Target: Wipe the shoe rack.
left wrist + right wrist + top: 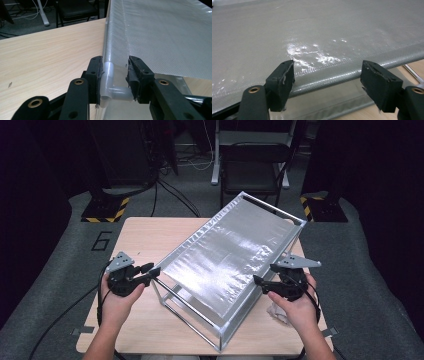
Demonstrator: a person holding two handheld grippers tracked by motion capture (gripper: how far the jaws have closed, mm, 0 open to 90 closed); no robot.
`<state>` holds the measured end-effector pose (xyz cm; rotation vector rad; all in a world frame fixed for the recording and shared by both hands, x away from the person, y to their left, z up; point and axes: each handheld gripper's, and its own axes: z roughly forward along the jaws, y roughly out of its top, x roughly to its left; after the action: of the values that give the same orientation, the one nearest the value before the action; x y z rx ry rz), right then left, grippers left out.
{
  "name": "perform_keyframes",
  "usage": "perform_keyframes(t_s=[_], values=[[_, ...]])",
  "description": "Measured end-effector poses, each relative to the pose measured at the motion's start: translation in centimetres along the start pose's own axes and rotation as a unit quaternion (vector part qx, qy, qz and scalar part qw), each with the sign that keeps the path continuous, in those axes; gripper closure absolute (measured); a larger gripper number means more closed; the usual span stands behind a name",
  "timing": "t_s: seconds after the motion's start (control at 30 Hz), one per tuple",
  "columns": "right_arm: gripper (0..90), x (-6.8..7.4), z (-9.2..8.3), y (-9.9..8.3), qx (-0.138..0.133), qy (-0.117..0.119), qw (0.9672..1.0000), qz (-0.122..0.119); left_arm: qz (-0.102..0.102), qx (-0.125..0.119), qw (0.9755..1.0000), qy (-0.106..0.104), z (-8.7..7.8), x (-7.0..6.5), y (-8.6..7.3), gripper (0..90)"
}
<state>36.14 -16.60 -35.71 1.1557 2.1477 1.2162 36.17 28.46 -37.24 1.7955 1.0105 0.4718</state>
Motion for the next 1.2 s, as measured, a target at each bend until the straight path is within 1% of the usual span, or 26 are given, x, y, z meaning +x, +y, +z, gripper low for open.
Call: perform_keyframes(t_s=[0.03, 0.07, 0.1, 0.17, 0.2, 0.23, 0.3, 0.33, 0.4, 0.43, 0.5, 0.53, 0.6, 0.67, 0.73, 0.83, 0.9, 0.93, 0.97, 1.0, 1.03, 1.07, 1.1, 1.13, 1.17, 1.2], values=[[26.7, 0.1, 0.3, 0.2, 0.002, 0.0, 1.0, -0.005, -0.001, -0.001, 1.0, 0.0, -0.2, 0.0, -0.1, 63.6], [26.5, 0.1, 0.6, 0.4, 0.001, -0.002, 1.0, -0.003, -0.003, -0.002, 1.0, 0.001, -0.5, 0.0, -0.3, 63.6], [26.2, 0.2, 0.9, 0.6, 0.006, 0.0, 1.0, -0.006, -0.003, -0.001, 1.0, 0.002, -0.8, 0.0, -0.4, 63.5], [25.4, 0.4, 1.5, 1.0, 0.008, -0.001, 0.9999, -0.007, -0.004, 0.0, 1.0, 0.003, -1.4, -0.1, -0.7, 63.3], [25.2, 0.4, 1.9, 1.2, 0.01, 0.0, 0.9999, -0.012, -0.005, 0.002, 1.0, 0.003, -1.7, -0.1, -0.9, 63.1], [25.1, 0.6, 2.3, 1.5, 0.01, -0.001, 0.9999, -0.009, -0.005, 0.003, 1.0, 0.004, -2.0, -0.2, -1.0, 62.6], [24.8, 0.7, 2.8, 1.8, 0.013, 0.006, 0.9998, -0.011, -0.003, 0.007, 0.9999, 0.007, -2.5, -0.3, -1.3, 62.0], [24.6, 0.8, 3.2, 1.9, 0.011, 0.008, 0.9998, -0.01, -0.004, 0.005, 0.9999, 0.011, -2.7, -0.4, -1.4, 61.8], [24.3, 1.1, 3.6, 2.2, 0.012, 0.012, 0.9998, -0.013, -0.006, 0.008, 0.9999, 0.012, -3.2, -0.5, -1.7, 61.4], [24.2, 1.1, 3.8, 2.2, 0.007, 0.011, 0.9998, -0.014, -0.006, 0.009, 0.9999, 0.013, -3.5, -0.6, -1.8, 61.1], [24.2, 1.3, 4.2, 2.4, 0.01, 0.013, 0.9998, -0.014, -0.008, 0.01, 0.9998, 0.013, -4.0, -0.8, -2.0, 60.4], [24.2, 1.4, 4.4, 2.6, 0.01, 0.015, 0.9996, -0.021, -0.008, 0.01, 0.9998, 0.014, -4.2, -0.8, -2.1, 60.0], [24.2, 1.5, 4.7, 2.8, 0.014, 0.015, 0.9996, -0.02, -0.011, 0.011, 0.9998, 0.013, -4.5, -0.9, -2.3, 59.4], [24.2, 1.6, 5.1, 3.1, 0.012, 0.017, 0.9995, -0.025, -0.013, 0.009, 0.9998, 0.011, -4.8, -1.1, -2.6, 58.6], [24.1, 1.8, 5.3, 3.2, 0.011, 0.017, 0.9995, -0.023, -0.019, 0.007, 0.9997, 0.011, -5.1, -1.2, -2.8, 58.0], [24.1, 1.8, 5.6, 3.3, 0.006, 0.019, 0.9994, -0.03, -0.017, 0.011, 0.9998, 0.007, -5.4, -1.4, -2.9, 56.9], [24.1, 1.7, 5.8, 3.4, 0.006, 0.02, 0.9993, -0.031, -0.014, 0.017, 0.9998, -0.001, -5.5, -1.6, -2.9, 55.7], [24.2, 1.7, 5.9, 3.4, 0.006, 0.02, 0.9993, -0.032, -0.018, 0.016, 0.9997, -0.003, -5.5, -1.7, -2.9, 55.3], [24.5, 1.6, 5.9, 3.4, 0.006, 0.02, 0.9994, -0.028, -0.017, 0.02, 0.9996, -0.01, -5.6, -1.6, -2.8, 55.2], [25.2, 1.5, 5.8, 3.4, 0.007, 0.022, 0.9993, -0.029, -0.014, 0.02, 0.9996, -0.011, -5.6, -1.6, -2.8, 56.6], [25.9, 1.4, 5.7, 3.4, 0.007, 0.022, 0.9995, -0.022, -0.017, 0.021, 0.9994, -0.02, -5.7, -1.6, -2.7, 57.2], [27.2, 1.2, 5.6, 3.3, 0.006, 0.028, 0.9993, -0.024, -0.018, 0.019, 0.9994, -0.025, -5.7, -1.5, -2.6, 55.3], [27.2, 1.1, 5.5, 3.3, 0.005, 0.03, 0.9993, -0.02, -0.02, 0.014, 0.9995, -0.022, -5.6, -1.4, -2.5, 54.0], [27.2, 1.1, 5.4, 3.2, 0.005, 0.03, 0.9994, -0.018, -0.018, 0.015, 0.9995, -0.023, -5.7, -1.3, -2.4, 51.7], [27.2, 1.1, 5.3, 3.2, 0.007, 0.03, 0.9994, -0.016, -0.015, 0.01, 0.9997, -0.015, -5.6, -1.3, -2.2, 50.6], [27.2, 1.1, 5.2, 3.2, 0.008, 0.03, 0.9993, -0.019, -0.015, 0.01, 0.9997, -0.015, -5.6, -1.2, -2.0, 49.9]])
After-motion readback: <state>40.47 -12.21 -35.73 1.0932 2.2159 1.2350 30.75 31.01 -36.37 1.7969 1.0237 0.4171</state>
